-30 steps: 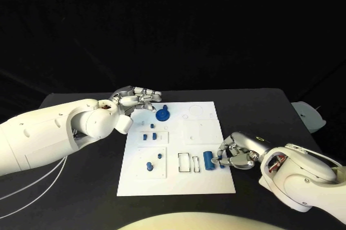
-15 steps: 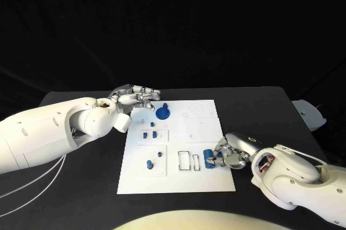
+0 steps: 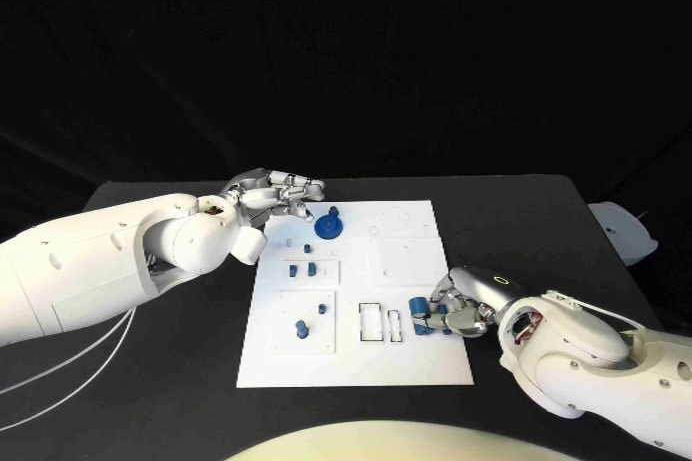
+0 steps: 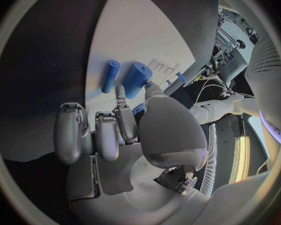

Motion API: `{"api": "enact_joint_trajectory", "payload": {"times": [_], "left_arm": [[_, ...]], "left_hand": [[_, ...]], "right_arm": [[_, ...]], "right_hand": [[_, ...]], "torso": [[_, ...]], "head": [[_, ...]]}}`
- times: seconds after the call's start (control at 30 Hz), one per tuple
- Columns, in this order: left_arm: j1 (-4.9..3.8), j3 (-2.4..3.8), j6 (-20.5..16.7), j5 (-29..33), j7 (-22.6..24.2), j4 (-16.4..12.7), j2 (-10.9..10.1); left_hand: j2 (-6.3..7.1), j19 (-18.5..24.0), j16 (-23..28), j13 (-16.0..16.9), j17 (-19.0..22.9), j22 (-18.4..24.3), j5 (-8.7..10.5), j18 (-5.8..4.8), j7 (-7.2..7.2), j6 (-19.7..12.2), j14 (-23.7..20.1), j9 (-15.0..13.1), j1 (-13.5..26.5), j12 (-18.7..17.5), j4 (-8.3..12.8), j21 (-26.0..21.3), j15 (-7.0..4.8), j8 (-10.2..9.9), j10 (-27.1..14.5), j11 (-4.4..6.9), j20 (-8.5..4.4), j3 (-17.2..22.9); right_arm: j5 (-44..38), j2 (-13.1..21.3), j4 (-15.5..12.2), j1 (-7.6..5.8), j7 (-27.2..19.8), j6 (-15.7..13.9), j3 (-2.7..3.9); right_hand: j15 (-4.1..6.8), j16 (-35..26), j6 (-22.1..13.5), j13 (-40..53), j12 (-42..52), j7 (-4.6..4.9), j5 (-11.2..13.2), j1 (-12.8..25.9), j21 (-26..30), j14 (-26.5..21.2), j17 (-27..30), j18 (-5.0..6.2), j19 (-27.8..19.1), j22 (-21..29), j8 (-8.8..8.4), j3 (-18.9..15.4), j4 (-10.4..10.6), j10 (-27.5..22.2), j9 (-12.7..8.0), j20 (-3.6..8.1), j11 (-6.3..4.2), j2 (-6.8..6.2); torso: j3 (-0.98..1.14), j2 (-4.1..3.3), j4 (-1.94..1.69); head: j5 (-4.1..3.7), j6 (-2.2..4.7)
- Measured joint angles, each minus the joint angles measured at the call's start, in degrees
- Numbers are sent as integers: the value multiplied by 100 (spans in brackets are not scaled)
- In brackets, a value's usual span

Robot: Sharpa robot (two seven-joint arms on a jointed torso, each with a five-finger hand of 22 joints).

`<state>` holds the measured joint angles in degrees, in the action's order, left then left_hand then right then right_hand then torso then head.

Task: Assemble the parts on the task board

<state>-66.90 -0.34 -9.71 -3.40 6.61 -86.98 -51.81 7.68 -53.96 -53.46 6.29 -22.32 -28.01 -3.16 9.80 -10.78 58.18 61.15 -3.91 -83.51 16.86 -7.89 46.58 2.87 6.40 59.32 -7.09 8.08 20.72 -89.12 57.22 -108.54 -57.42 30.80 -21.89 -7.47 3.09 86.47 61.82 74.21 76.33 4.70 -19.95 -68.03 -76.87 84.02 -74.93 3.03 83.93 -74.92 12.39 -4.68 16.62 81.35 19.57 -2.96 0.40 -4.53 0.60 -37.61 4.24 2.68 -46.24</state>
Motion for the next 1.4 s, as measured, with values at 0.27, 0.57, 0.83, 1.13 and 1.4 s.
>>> {"api": "enact_joint_trajectory", "payload": {"times": [0.27, 0.57, 0.83, 1.13, 1.4], "left_arm": [[0, 0, 14, 0, -7, -11, -11], [0, 0, 22, -1, -10, -23, -26], [0, 0, 28, -2, -12, -25, -27], [0, 0, 31, -2, -15, -28, -28], [0, 0, 32, -5, -19, -30, -27]], "left_hand": [[0, 0, 0, -1, 0, 0, 0, -1, 6, -6, 0, 0, 0, 0, 0, 0, 0, 0, 0, 0, 0, 0], [0, 0, 0, -1, 5, 11, 0, 0, -15, -27, 0, 0, 0, 0, 0, 0, 0, -1, 0, 0, 0, 0], [0, 0, 0, -2, 4, 11, 0, 0, -15, -27, 0, 0, 0, 0, 0, 0, 0, -1, 0, 0, 0, 0], [0, 0, 0, -2, 4, 17, 0, 0, -15, -27, 0, 0, 0, 13, 0, -22, 0, -1, 0, 0, 0, 0], [0, 0, 0, -2, 4, 19, 0, 0, -15, -27, 0, 0, 0, 23, 0, -22, 0, -1, -18, -19, 0, 0]], "right_arm": [[-246, -178, 117, 63, 115, 64, 16], [-402, -257, 152, 97, 150, 70, 31], [-429, -282, 150, 112, 161, 26, 29], [-433, -180, -45, 134, 178, -95, 13], [-427, -99, -369, 71, 180, -485, 60]], "right_hand": [[0, 0, 1, 44, 4, 0, -47, -1, 0, 0, 0, 0, 0, 1, 45, -23, -9, 0, 56, 0, 0, 1], [0, 0, 23, 74, 36, -19, -68, -36, 0, 0, 1, 0, 0, 1, 68, -38, -25, 21, 83, 0, -23, 36], [42, 21, 44, 74, 65, -39, -193, -161, -28, 1, 1, 0, -1, 2, 106, -70, -24, 41, 163, 0, -43, 160], [84, 77, 70, 74, 221, -50, -405, -465, -203, 0, 1, 1, -1, -3, 139, -43, -99, 153, 202, 42, -117, 265], [83, 101, 69, 73, 236, -49, -580, -479, -285, 0, 1, 1, 14, -2, 150, -36, -109, 183, 202, 57, -146, 279]], "torso": [[2, -1, -4], [2, -1, -4], [2, -1, -1], [-1, 5, 4], [2, 5, 2]], "head": [[6, -2], [12, -16], [-2, -7], [-21, 20], [-39, 53]]}}
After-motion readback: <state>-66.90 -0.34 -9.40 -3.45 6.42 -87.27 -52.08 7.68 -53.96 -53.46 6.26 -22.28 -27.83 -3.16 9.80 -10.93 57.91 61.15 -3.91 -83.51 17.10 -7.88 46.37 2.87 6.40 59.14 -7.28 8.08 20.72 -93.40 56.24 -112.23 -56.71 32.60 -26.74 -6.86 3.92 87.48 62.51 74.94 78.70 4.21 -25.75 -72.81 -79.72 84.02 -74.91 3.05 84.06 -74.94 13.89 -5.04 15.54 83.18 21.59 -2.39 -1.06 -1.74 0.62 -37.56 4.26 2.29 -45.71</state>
